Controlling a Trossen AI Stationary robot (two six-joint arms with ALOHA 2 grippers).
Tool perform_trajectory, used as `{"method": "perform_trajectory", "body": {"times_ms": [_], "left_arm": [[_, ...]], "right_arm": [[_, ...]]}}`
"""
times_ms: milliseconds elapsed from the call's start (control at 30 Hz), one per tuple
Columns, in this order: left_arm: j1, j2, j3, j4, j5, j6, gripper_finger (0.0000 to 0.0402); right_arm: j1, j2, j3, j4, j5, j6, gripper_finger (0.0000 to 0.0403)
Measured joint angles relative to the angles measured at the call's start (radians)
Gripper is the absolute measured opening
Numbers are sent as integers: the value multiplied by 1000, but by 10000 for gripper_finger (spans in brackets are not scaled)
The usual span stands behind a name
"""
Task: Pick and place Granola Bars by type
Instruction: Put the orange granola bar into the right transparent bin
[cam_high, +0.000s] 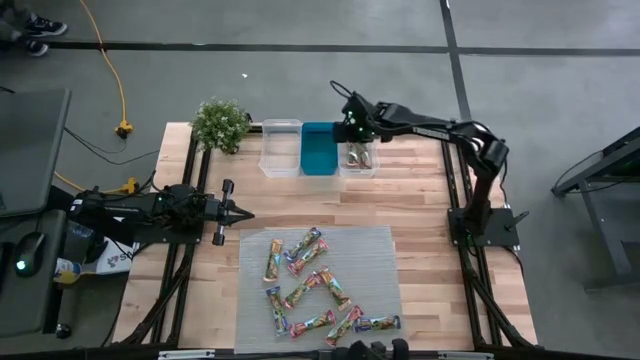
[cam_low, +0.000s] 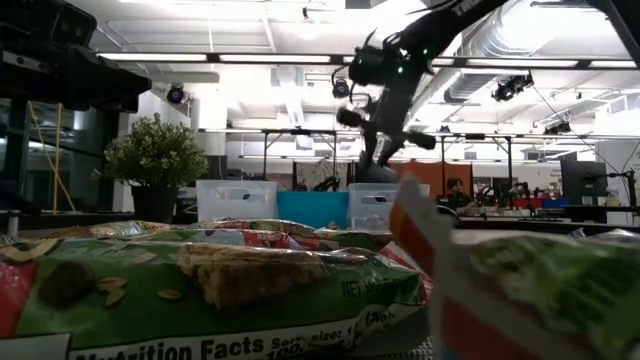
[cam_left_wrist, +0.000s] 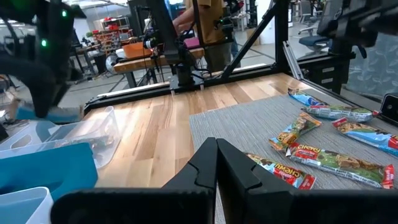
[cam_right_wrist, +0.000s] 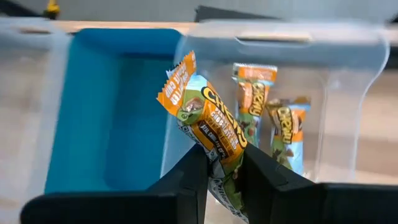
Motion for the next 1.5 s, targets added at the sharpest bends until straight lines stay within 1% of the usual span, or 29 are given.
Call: {"method": "perform_trajectory", "body": {"times_ms": [67,133,333,500,567,767,933,1033,1100,1167,1300,1500], "left_arm": [[0,0,0,0,0,0,1],[0,0,0,0,0,0,1],[0,0,0,0,0,0,1],[0,0,0,0,0,0,1],[0,0,0,0,0,0,1],[0,0,0,0,0,0,1],[0,0,0,0,0,0,1],[0,0,0,0,0,0,1],[0,0,0,0,0,0,1],[0,0,0,0,0,0,1],[0,0,0,0,0,0,1],[0,0,0,0,0,0,1]], "right_arm": [[0,25,0,-6,2,74,63],[1,41,0,-10,3,107,66],[10,48,0,-19,23,113,86],[8,48,0,-60,8,118,117],[8,48,0,-84,11,94,132],[5,19,0,-100,9,-52,163],[12,-41,0,-105,2,-180,170],[28,-89,0,-103,-39,-249,170],[48,-125,0,-110,-82,-281,171],[79,-156,0,-123,-103,-300,170],[171,-210,0,-168,-107,-307,171],[364,-237,0,-215,-89,-212,171]]}}
